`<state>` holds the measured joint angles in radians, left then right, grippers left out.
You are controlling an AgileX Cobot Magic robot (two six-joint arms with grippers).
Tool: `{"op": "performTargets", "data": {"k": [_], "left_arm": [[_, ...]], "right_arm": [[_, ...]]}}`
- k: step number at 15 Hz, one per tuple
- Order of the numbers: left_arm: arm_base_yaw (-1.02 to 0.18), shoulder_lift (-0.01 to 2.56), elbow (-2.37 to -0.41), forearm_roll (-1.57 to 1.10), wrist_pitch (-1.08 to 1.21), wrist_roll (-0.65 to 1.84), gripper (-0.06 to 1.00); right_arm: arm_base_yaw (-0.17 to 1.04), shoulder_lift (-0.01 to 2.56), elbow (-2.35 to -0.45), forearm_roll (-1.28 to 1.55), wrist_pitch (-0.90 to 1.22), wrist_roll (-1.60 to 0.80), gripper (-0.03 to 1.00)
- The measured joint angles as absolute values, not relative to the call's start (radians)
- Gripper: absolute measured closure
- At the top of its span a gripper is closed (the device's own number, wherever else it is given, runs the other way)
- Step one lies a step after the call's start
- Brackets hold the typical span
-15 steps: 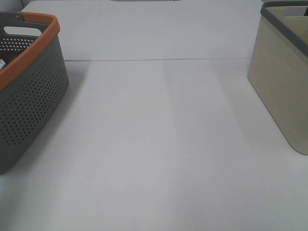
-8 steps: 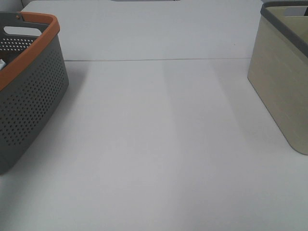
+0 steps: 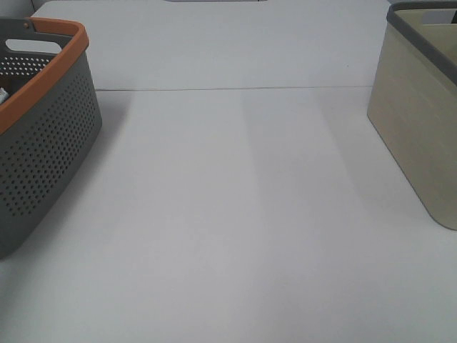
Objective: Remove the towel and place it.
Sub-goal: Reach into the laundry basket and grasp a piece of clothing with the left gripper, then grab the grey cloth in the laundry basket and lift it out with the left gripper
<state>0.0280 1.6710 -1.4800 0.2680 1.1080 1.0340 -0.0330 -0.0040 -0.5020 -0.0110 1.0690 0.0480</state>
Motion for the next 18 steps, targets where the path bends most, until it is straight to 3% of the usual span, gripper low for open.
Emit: {"op": "performTargets", "data": {"k": [5,10,14,18], "left_arm": [[0.022,1.883,-1.485,0.402,0.919,1.033,-0.04],[-0.011,2.017,-1.516,0.403,0.890,1.033,-0.01],[-0.011,2.034,-1.516,0.402,0.891,1.029,0.25],[-0.011,2.040,-1.521,0.402,0.943,1.026,0.36]], "right_arm": [[-0.033,-0.004,-0.502,-0.011,1.069,0.048,0.00],[-0.033,-0.004,-0.502,-0.011,1.069,0.048,0.00],[-0.033,-0.004,-0.502,-0.011,1.069,0.048,0.00],[-0.033,-0.004,-0.502,-0.011,1.069,0.048,0.00]]}}
